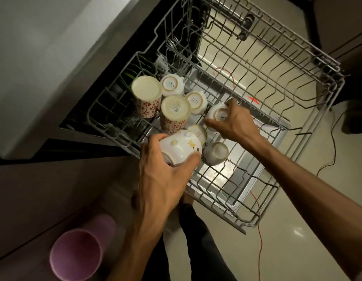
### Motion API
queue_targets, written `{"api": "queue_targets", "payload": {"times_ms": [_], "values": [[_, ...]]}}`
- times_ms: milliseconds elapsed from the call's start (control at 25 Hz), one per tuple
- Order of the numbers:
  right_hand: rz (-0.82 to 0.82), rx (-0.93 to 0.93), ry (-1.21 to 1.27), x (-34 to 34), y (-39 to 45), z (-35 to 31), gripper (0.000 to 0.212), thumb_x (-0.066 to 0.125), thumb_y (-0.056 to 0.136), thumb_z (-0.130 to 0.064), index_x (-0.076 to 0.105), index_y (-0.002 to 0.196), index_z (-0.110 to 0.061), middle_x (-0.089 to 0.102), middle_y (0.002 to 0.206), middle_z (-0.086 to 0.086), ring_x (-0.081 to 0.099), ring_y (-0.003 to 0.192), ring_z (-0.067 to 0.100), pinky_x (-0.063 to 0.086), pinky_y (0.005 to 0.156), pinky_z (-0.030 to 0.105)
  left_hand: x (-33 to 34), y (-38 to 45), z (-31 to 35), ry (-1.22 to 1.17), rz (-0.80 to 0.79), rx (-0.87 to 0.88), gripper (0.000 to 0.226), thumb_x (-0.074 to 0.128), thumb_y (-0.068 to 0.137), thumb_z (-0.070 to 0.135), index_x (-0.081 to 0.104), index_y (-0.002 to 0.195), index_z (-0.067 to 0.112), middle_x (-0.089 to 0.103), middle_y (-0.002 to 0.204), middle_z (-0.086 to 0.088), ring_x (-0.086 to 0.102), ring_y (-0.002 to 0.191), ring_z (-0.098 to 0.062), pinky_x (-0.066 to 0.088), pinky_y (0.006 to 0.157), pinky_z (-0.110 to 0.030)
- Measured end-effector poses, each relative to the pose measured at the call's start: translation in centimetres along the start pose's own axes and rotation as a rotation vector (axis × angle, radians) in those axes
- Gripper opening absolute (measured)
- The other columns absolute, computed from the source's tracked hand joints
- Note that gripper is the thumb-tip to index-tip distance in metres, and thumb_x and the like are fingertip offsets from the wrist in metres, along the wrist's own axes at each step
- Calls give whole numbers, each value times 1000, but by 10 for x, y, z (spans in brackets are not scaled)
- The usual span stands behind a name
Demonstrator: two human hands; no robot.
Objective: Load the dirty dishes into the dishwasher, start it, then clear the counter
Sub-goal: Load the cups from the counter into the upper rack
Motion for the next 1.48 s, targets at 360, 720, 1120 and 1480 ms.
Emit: {"api": "queue_targets", "payload": {"times_ms": [360, 720, 1120, 1480], "values": [[-3, 75, -145, 22, 28, 19, 88, 81, 68, -55, 40, 129, -7, 55, 115, 16, 60, 97, 31, 58, 77, 44, 18, 13, -11, -20, -38, -14, 63, 79, 63, 49, 45, 114, 37, 54, 110, 9, 54, 95, -3, 47, 66, -18], [19, 31, -107, 24, 22, 26, 91, 74, 72, -62, 36, 137, -11, 49, 127, 17, 55, 108, 30, 52, 87, 41, 42, 24, -17, -42, -65, -42, 59, 80, 63, 51, 50, 111, 34, 57, 105, 11, 57, 97, -11, 52, 74, -30], [54, -22, 168, -29, -62, 20, 58, 67, 85, -42, 45, 136, -27, 54, 136, -8, 60, 102, -5, 54, 85, 28, 72, 24, -14, -212, -156, -148, 62, 70, 72, 63, 46, 120, 32, 55, 102, 14, 64, 88, -9, 60, 69, -34], [46, -105, 272, -17, -114, 31, 81, 77, 80, -19, 27, 142, -31, 53, 122, -23, 55, 101, -15, 41, 79, -1, 147, 5, 25, -59, -317, 2, 71, 57, 86, 60, 26, 142, 30, 41, 128, -1, 50, 107, -13, 36, 60, -11]]}}
Point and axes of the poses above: each hand's wrist, its own y-axis towards the middle knuckle, its own x-axis out of the palm, z = x × y, the point moved 9 cm from there along y, towards the middle knuckle
